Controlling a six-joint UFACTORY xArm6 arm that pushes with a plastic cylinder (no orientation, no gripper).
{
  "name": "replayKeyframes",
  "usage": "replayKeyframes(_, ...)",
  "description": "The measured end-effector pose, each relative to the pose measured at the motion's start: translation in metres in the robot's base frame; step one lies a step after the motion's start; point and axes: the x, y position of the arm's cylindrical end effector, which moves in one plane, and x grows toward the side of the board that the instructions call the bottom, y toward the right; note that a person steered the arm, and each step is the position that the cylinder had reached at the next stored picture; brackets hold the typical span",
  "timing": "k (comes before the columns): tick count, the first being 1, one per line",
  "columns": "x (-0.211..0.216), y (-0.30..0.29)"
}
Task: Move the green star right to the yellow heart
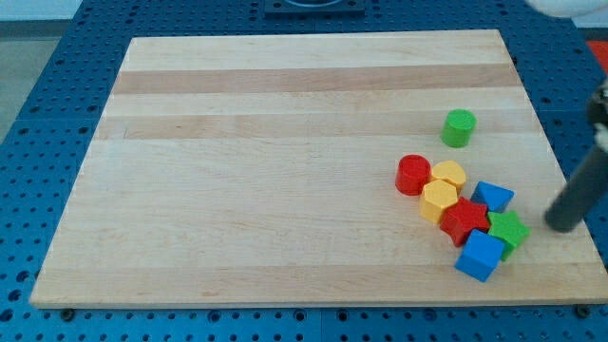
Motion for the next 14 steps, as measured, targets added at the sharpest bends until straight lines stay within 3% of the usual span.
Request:
replayKeyframes(2,0.066,-0.023)
replayKeyframes(7,0.076,-0.061)
replayKeyframes(11,0.019,-0.104)
replayKeyframes(14,-0.071,-0.127)
